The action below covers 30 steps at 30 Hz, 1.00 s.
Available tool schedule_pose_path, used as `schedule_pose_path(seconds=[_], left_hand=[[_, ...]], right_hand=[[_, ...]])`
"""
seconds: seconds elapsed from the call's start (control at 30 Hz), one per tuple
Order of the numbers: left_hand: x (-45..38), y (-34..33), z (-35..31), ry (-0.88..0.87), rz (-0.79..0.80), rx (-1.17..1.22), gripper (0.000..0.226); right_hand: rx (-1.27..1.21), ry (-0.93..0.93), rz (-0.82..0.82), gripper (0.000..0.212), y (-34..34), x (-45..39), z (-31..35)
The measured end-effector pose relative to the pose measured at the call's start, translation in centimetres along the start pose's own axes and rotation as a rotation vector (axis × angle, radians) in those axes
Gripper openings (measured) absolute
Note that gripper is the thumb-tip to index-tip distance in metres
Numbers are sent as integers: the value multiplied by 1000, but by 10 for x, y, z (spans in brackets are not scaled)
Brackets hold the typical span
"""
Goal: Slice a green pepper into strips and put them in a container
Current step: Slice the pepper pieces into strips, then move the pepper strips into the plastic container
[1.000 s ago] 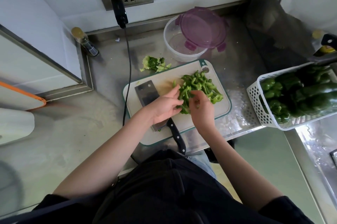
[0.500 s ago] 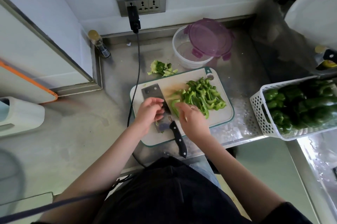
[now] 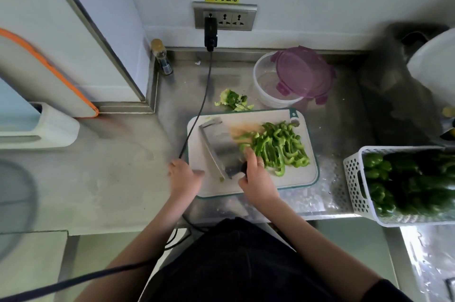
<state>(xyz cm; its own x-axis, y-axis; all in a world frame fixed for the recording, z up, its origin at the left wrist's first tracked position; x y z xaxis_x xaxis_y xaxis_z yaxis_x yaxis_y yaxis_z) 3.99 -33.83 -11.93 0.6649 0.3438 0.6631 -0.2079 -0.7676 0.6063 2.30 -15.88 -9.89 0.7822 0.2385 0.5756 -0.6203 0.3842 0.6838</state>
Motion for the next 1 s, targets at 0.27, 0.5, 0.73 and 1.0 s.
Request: schedule_pose_path(seconds=[0.27,0.5,0.73,1.0], left_hand=[[-17,-4,-5,312,46,58,82],[-2,-21,-16,-57,-200,-222,56],[-7,-43,-1,-365,-150,-622,69],[-17,-25,31,-340,-161,-675,75]], right_hand=[[-280,-132,-468,3,68,25,-82],[-437,-310,-455,7,76,23,-151],[-491,-308,-384,5,66,19,-149],[-551,-248,-357,14,58,33,-125]])
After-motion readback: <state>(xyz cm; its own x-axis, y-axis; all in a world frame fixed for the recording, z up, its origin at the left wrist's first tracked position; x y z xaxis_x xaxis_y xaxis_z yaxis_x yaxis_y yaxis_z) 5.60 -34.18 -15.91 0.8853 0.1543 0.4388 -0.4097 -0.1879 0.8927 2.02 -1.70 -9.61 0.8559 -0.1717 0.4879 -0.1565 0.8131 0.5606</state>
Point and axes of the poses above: each hand's wrist, its own x-axis away from the middle knuckle, its own y-axis out of the back of the hand, z = x × y, the point moved 3 cm from there along -x, towards the middle knuckle, and after that the axes turned 9 degrees about z, right-handed, at the moved point
